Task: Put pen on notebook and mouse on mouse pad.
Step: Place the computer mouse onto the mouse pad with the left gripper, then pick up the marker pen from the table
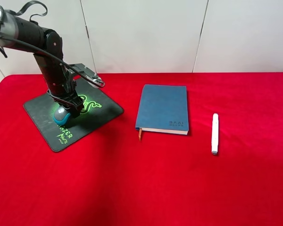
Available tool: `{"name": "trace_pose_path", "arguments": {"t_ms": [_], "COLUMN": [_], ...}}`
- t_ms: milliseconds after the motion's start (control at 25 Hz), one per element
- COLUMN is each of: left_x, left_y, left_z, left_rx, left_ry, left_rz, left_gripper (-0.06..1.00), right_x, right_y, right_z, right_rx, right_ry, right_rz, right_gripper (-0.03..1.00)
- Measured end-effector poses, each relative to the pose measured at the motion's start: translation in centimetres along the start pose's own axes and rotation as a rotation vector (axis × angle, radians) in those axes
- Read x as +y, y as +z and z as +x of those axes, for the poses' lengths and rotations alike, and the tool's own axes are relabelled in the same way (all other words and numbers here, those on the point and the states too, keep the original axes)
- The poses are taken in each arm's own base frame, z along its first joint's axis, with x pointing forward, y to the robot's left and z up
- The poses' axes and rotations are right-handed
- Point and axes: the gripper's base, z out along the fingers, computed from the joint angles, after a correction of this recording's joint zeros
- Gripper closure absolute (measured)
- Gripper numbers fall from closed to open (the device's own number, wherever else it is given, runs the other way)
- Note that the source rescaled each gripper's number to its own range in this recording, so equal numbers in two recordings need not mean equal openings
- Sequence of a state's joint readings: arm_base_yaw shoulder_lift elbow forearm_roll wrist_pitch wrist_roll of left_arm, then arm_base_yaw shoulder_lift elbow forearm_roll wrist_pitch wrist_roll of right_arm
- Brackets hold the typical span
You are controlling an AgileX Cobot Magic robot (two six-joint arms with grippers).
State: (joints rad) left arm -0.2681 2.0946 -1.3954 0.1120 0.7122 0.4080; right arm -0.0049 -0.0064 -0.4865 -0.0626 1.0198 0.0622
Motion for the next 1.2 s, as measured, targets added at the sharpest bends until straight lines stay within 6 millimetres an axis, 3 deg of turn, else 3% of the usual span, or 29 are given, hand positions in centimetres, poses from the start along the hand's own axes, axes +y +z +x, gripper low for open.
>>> {"name": "trace_pose_path", "arguments": {"t_ms": [40, 120, 200, 280, 560, 1200], "left_x": [0.0, 0.0, 0.1, 0.1, 0.0, -2.0], "left_y": [0.0, 0.0, 0.0, 0.0, -1.2, -13.2], "left_z": [0.0, -0.1, -0.1, -0.2, 0.1, 4.0], "left_rx": [-0.002, -0.007, -0.012, -0.014, -0.005, 0.019], "left_ry": [0.0, 0.001, 0.007, 0.008, 0.002, -0.149], "left_rz": [-0.001, -0.003, -0.005, -0.006, 0.0, 0.101], "left_gripper": [0.74, 0.29, 0.09, 0.0, -0.05, -0.05], "right_x": [0.0, 0.0, 0.0, 0.0, 0.0, 0.0], "right_y": [0.0, 0.0, 0.0, 0.0, 0.0, 0.0], "right_z": [0.0, 0.0, 0.0, 0.0, 0.0, 0.0], "right_rx": [0.0, 0.0, 0.0, 0.0, 0.0, 0.0], "right_ry": [0.0, 0.0, 0.0, 0.0, 0.0, 0.0], "right_rz": [0.0, 0.0, 0.0, 0.0, 0.0, 0.0], "right_gripper": [-0.03, -0.03, -0.03, -0.03, -0.03, -0.03]}}
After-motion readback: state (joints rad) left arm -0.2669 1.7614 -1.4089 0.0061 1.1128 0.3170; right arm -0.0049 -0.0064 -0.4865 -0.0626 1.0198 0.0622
